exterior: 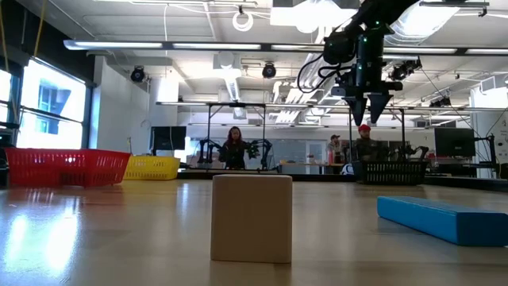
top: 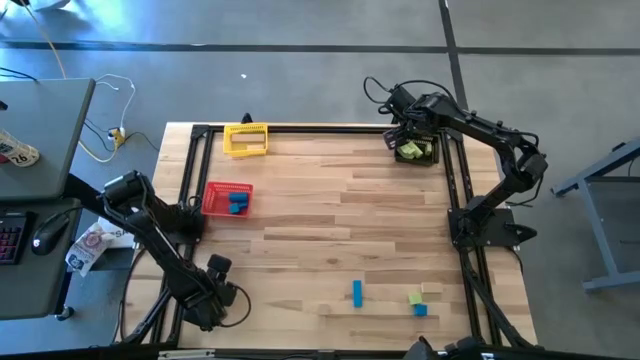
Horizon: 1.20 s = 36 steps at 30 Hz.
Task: Sort & place blocks by color
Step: Put the brown block into the yellow bin
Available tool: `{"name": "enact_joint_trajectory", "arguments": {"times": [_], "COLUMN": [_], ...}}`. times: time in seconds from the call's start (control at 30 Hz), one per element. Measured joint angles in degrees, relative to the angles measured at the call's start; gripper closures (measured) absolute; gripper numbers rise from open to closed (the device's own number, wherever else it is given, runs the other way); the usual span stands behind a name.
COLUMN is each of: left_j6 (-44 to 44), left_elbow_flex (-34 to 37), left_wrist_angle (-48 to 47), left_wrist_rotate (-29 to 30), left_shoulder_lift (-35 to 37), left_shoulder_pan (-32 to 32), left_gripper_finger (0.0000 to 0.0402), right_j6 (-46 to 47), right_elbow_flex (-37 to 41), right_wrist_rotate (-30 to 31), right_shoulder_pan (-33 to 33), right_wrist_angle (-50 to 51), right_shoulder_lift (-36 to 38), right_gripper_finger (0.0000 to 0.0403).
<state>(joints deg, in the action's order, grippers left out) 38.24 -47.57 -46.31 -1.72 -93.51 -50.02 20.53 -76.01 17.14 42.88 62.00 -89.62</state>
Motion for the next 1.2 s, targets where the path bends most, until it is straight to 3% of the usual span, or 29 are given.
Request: {"name": "enact_joint_trajectory", "arguments": {"times": [0.23,0.43,0.63,0.83,1.2], "left_j6": [0.4,-0.6,-1.0,-4.7,-17.6], "left_elbow_flex": [-0.1,0.0,0.0,0.0,0.0], "left_wrist_angle": [0.3,0.3,-2.7,-10.0,-13.9], "left_wrist_rotate": [-0.8,-0.9,3.6,12.0,31.4], "left_shoulder_lift": [-0.1,0.2,4.7,12.1,24.6], "left_shoulder_pan": [1.0,2.3,5.6,11.6,32.0], "left_gripper_finger": [0.0299,0.0301,0.0301,0.0301,0.0301], "right_j6": [-1.5,-1.3,-1.1,-0.9,4.4], "right_elbow_flex": [0.0,0.0,0.0,0.0,0.0], "right_wrist_rotate": [-0.7,-1.3,-5.6,-11.2,-13.1], "right_shoulder_pan": [-2.9,-7.3,-12.4,-17.9,-27.5], "right_wrist_angle": [0.0,0.0,0.0,0.0,-0.3], "right_shoulder_lift": [0.0,0.0,0.0,0.0,0.0], "right_gripper_finger": [0.0174,0.0174,0.0174,0.0174,0.0174]}}
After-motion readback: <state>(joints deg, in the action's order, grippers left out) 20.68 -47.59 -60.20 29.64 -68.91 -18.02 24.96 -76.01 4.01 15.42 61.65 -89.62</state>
